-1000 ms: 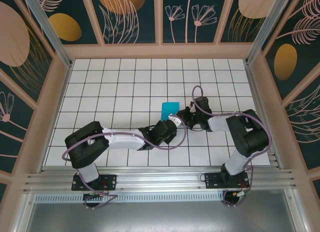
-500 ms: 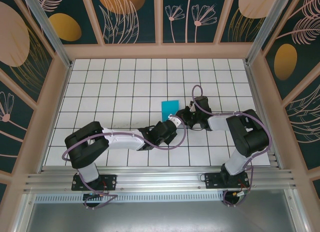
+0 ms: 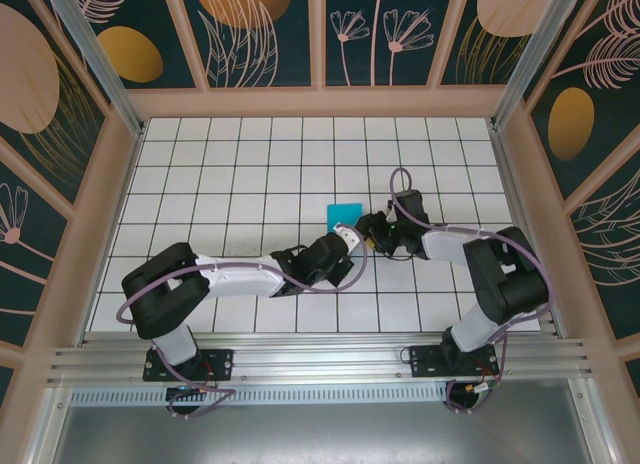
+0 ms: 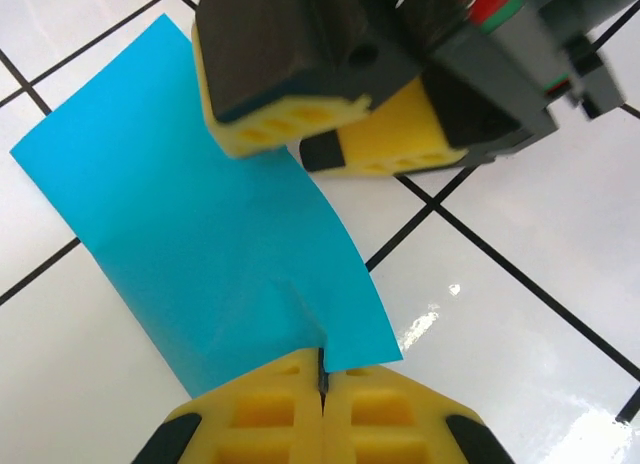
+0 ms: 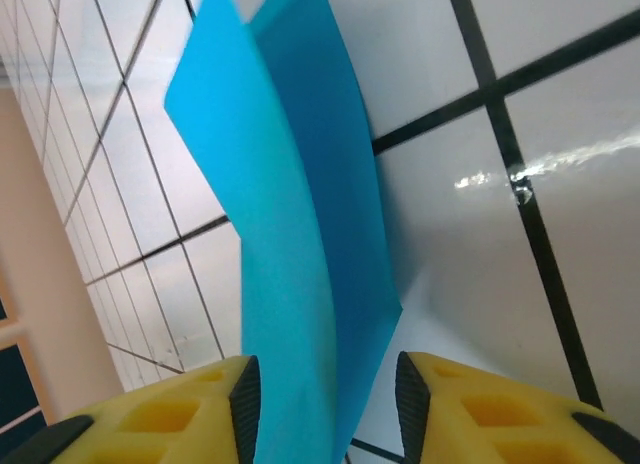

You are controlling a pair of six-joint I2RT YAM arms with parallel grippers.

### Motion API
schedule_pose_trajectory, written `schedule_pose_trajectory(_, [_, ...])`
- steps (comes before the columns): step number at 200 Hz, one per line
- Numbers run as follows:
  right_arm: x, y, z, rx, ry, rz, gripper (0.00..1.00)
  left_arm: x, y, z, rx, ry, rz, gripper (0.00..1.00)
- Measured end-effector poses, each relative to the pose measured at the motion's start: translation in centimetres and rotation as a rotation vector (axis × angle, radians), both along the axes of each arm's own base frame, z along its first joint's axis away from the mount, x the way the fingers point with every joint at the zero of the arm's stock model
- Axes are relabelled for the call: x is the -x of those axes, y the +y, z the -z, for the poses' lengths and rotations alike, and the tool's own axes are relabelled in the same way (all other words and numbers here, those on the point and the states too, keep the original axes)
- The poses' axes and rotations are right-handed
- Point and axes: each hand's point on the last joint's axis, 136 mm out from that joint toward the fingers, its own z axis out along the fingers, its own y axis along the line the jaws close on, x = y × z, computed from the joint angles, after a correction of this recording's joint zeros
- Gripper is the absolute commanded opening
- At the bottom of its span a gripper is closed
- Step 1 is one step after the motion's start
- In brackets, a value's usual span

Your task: Fold a paper plane with a square sheet of paper (pick it up from the middle)

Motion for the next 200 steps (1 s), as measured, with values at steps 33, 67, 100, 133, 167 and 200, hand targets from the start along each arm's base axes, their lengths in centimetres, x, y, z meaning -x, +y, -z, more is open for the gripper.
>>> schedule_pose_trajectory(33, [-1.1, -0.6, -2.1, 0.046, -0.07, 0.001, 0.47, -0.2, 0.3, -0.3, 0.037, 0.047, 0.02, 0.0])
schedule_pose_trajectory(67, [-1.3, -0.5, -2.8, 0.061, -0.111, -0.029, 0.39, -0.1, 0.3, -1.1, 0.078, 0.083, 0.047, 0.0])
schedule_pose_trajectory(100, [-1.4, -0.2, -3.3, 0.058, -0.13, -0.058, 0.32, 0.1, 0.4, -1.7, 0.098, 0.103, 0.066, 0.0])
schedule_pose_trajectory(133, [-1.7, 0.3, -3.9, 0.055, -0.15, -0.07, 0.39, 0.5, 0.7, -1.2, 0.087, 0.114, 0.068, 0.01])
schedule_pose_trajectory(167, [-1.4, -0.4, -3.0, 0.085, -0.101, -0.031, 0.47, 0.7, 1.5, -1.2, 0.077, 0.109, 0.057, 0.04])
schedule_pose_trajectory(200, [-0.4, -0.5, -1.7, 0.037, -0.045, 0.013, 0.55, 0.6, 1.6, -1.2, 0.076, 0.106, 0.054, 0.05])
